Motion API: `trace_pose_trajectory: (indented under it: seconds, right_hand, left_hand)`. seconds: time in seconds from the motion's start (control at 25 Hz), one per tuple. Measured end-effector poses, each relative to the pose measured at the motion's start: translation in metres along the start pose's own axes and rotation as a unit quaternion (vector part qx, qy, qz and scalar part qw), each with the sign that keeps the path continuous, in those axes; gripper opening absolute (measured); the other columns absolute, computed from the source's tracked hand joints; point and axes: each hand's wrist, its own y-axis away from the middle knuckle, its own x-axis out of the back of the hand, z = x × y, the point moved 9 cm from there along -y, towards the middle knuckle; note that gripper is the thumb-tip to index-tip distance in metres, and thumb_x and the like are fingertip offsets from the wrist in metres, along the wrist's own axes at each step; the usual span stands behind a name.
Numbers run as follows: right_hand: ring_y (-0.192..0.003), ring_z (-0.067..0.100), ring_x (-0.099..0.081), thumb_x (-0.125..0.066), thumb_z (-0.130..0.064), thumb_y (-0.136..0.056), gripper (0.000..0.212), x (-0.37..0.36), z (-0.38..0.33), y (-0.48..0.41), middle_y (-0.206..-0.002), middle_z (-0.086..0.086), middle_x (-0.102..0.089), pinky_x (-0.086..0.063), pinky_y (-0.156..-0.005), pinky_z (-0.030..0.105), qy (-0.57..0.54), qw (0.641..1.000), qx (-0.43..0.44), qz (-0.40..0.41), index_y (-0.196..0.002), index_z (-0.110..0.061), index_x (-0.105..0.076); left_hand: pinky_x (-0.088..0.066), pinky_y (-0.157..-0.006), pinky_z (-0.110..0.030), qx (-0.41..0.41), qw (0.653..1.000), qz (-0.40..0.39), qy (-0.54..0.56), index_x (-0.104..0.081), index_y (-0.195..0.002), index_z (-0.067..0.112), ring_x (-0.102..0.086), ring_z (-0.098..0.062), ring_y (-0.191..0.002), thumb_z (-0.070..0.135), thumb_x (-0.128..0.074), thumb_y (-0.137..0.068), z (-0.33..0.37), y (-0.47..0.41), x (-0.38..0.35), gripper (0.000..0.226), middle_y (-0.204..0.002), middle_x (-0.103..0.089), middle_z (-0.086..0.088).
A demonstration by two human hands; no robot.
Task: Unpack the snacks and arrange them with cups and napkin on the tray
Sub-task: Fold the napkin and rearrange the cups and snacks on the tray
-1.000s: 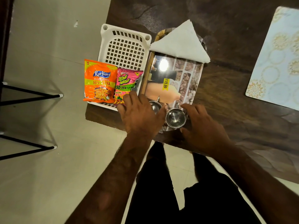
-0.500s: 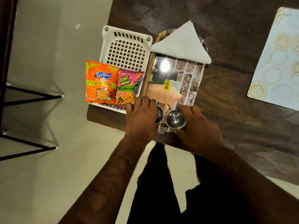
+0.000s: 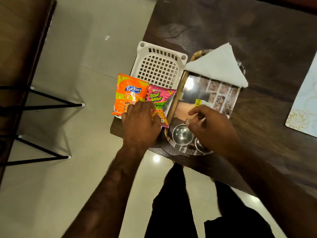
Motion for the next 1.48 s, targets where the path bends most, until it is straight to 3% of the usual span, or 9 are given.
trace_pose_trajectory:
  seconds: [0.16, 0.28, 0.56, 0.68, 0.8, 0.96, 1.16, 1.36, 1.48]
  right_hand:
    - [-0.087, -0.010, -0.066, -0.079, -0.046, -0.080, 0.029, -0.036, -0.048, -0.065, -0.090, -0.034, -0.067, -0.048, -0.067, 0.012, -0.105, 0.994, -0.013, -0.014, -0.104, -0.039, -0.064]
    - [-0.110, 0.015, -0.070, -0.078, -0.051, -0.074, 0.059, -0.063, -0.050, -0.097, -0.120, -0.009, -0.074, -0.057, -0.094, 0.034, -0.079, 0.995, -0.057, -0.027, -0.128, -0.028, -0.068]
    - [-0.092, 0.029, -0.079, -0.083, 0.000, -0.078, 0.035, -0.044, -0.043, -0.094, -0.104, 0.014, -0.080, -0.064, -0.085, 0.050, -0.367, 0.923, -0.113, 0.002, -0.111, -0.001, -0.073]
    - [-0.089, 0.029, -0.080, -0.085, -0.004, -0.077, 0.041, -0.008, -0.053, -0.091, -0.102, 0.012, -0.080, -0.065, -0.073, 0.045, -0.425, 0.901, -0.086, -0.016, -0.114, -0.007, -0.067]
    - [-0.084, 0.028, -0.079, -0.083, -0.002, -0.077, 0.040, 0.022, -0.048, -0.094, -0.096, 0.011, -0.080, -0.063, -0.067, 0.041, -0.455, 0.887, -0.076, -0.024, -0.113, -0.010, -0.069]
    - [-0.079, 0.025, -0.079, -0.080, 0.002, -0.079, 0.045, 0.034, -0.014, -0.101, -0.093, 0.010, -0.080, -0.062, -0.063, 0.036, -0.445, 0.889, -0.109, 0.009, -0.122, -0.006, -0.067]
    - [-0.095, 0.037, -0.077, -0.080, 0.006, -0.080, 0.053, 0.025, 0.032, -0.105, -0.111, 0.019, -0.076, -0.065, -0.074, 0.044, -0.415, 0.893, -0.167, 0.045, -0.128, -0.004, -0.059]
    - [-0.088, 0.026, -0.074, -0.082, 0.009, -0.077, 0.061, 0.019, 0.042, -0.100, -0.108, 0.014, -0.068, -0.063, -0.058, 0.034, -0.392, 0.902, -0.157, 0.088, -0.122, -0.014, -0.048]
    - [-0.095, 0.028, -0.073, -0.085, 0.002, -0.076, 0.065, 0.020, 0.044, -0.100, -0.109, 0.015, -0.068, -0.066, -0.071, 0.046, -0.342, 0.920, -0.155, 0.112, -0.121, -0.018, -0.044]
  left_hand:
    - [-0.043, -0.096, -0.042, 0.004, 0.998, -0.069, 0.012, -0.064, -0.114, 0.020, -0.056, -0.030, -0.115, 0.032, -0.058, -0.091, -0.014, -0.013, -0.018, 0.027, -0.120, -0.067, -0.004]
    - [-0.045, -0.093, -0.042, 0.023, 0.996, -0.060, 0.064, -0.066, -0.109, 0.018, -0.057, -0.030, -0.111, 0.028, -0.060, -0.090, -0.022, -0.018, -0.022, 0.022, -0.117, -0.068, -0.004]
    - [-0.049, -0.096, -0.043, 0.004, 0.982, 0.034, 0.188, -0.061, -0.121, 0.011, -0.058, -0.027, -0.113, 0.033, -0.069, -0.087, -0.024, -0.031, 0.007, 0.041, -0.119, -0.061, -0.009]
    - [-0.054, -0.093, -0.032, 0.038, 0.940, -0.069, 0.332, -0.051, -0.133, 0.015, -0.064, -0.016, -0.112, 0.041, -0.077, -0.082, -0.010, -0.050, 0.004, 0.064, -0.125, -0.063, -0.003]
    - [-0.060, -0.088, -0.028, 0.022, 0.876, -0.158, 0.455, -0.054, -0.132, 0.010, -0.073, -0.012, -0.102, 0.015, -0.081, -0.081, 0.025, -0.065, -0.005, 0.058, -0.117, -0.073, -0.005]
    - [-0.059, -0.093, -0.039, 0.010, 0.881, -0.194, 0.431, -0.057, -0.127, 0.005, -0.074, -0.019, -0.101, 0.007, -0.080, -0.081, 0.052, -0.074, -0.024, 0.051, -0.113, -0.074, -0.009]
    - [-0.055, -0.093, -0.042, 0.004, 0.948, -0.192, 0.254, -0.057, -0.123, 0.012, -0.068, -0.021, -0.100, 0.035, -0.082, -0.079, 0.061, -0.071, -0.056, 0.056, -0.113, -0.070, -0.004]
    - [-0.055, -0.091, -0.045, 0.013, 0.967, -0.164, 0.196, -0.064, -0.117, 0.015, -0.069, -0.026, -0.101, 0.047, -0.080, -0.076, 0.057, -0.068, -0.068, 0.055, -0.113, -0.071, -0.006]
    - [-0.054, -0.090, -0.046, 0.012, 0.980, -0.140, 0.138, -0.060, -0.115, 0.017, -0.067, -0.027, -0.101, 0.053, -0.078, -0.074, 0.054, -0.069, -0.068, 0.057, -0.112, -0.069, -0.004]
